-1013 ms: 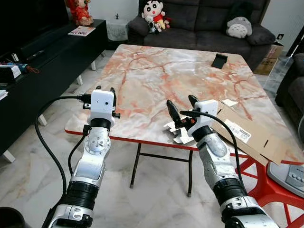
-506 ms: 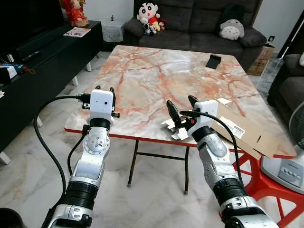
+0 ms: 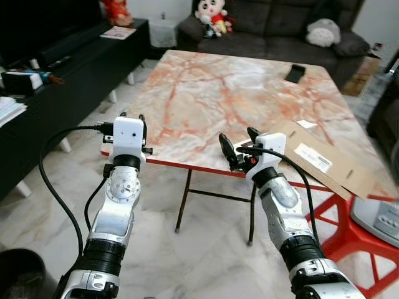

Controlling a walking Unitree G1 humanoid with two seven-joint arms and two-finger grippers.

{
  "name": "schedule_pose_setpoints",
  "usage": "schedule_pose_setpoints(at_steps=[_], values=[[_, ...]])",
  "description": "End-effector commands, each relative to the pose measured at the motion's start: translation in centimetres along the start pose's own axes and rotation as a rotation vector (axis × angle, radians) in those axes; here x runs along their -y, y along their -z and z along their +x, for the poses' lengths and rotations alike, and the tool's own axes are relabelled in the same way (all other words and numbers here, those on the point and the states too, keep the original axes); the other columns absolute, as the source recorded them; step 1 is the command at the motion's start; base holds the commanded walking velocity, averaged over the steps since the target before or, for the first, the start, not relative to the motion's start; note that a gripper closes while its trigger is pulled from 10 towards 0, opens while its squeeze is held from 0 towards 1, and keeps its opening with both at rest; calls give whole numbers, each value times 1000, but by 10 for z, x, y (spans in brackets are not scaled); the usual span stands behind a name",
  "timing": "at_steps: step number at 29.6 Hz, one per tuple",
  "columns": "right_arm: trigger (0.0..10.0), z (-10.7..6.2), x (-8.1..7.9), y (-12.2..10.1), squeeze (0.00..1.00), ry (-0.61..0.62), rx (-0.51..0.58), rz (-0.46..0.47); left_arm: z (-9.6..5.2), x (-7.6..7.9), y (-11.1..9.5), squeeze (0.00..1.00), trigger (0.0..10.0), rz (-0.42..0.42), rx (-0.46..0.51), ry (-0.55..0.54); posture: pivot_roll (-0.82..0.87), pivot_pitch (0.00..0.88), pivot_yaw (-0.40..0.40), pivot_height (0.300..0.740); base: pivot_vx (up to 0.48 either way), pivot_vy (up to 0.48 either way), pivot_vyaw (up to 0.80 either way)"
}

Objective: Picking trash to rubbish bin

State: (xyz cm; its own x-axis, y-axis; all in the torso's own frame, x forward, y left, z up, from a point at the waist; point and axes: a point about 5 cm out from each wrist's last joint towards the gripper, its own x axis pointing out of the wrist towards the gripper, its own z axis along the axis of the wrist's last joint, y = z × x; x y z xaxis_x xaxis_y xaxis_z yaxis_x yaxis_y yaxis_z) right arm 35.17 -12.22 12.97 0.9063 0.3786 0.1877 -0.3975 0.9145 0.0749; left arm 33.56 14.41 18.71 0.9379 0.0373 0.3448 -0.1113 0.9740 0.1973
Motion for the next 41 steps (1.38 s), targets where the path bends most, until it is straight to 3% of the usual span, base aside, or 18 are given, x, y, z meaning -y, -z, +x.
schedule_pose_setpoints(at_steps=[1,7,9,12,16,17,22,26,28,31,34,41], values=[[10000,-3,6,3,0,17,-20,-3,0,4,1,0,10000,2,-8,23,-11,27,-62,740,0,0,0],[10000,-17,21,25,0,89,-122,36,-17,2,41,0,10000,7,-152,45,-10,28,-66,740,0,0,0],[10000,-35,31,43,0,133,-211,40,-30,-1,62,0,10000,9,-227,36,-8,28,-69,740,0,0,0],[10000,-47,38,54,0,169,-265,45,-39,-3,74,0,10000,17,-275,34,-8,28,-69,740,0,0,0],[10000,-77,53,77,0,281,-383,103,-56,-5,99,0,10000,17,-378,43,-9,31,-70,740,0,0,0],[10000,-77,53,77,0,281,-383,103,-56,-5,99,0,10000,17,-378,43,-9,31,-70,740,0,0,0],[10000,-117,69,101,0,442,-523,182,-84,-4,132,0,10000,27,-533,69,-13,22,-69,740,0,0,0],[10000,-138,71,112,0,481,-597,179,-102,-6,148,0,10000,21,-626,59,-13,13,-68,740,0,0,0],[10000,-158,68,124,0,509,-671,193,-127,-6,167,0,10000,33,-757,76,-7,0,-67,740,0,0,775],[10000,-165,67,128,0,518,-704,195,-137,-7,173,0,10000,37,-804,79,-7,0,-67,740,0,0,771],[10000,-190,61,142,0,569,-807,212,-170,-6,189,0,10000,48,-947,95,-10,0,-65,740,0,0,769],[10000,-209,56,150,0,591,-871,217,-190,-8,195,0,10000,36,-1017,73,-7,0,-70,740,0,0,769]])
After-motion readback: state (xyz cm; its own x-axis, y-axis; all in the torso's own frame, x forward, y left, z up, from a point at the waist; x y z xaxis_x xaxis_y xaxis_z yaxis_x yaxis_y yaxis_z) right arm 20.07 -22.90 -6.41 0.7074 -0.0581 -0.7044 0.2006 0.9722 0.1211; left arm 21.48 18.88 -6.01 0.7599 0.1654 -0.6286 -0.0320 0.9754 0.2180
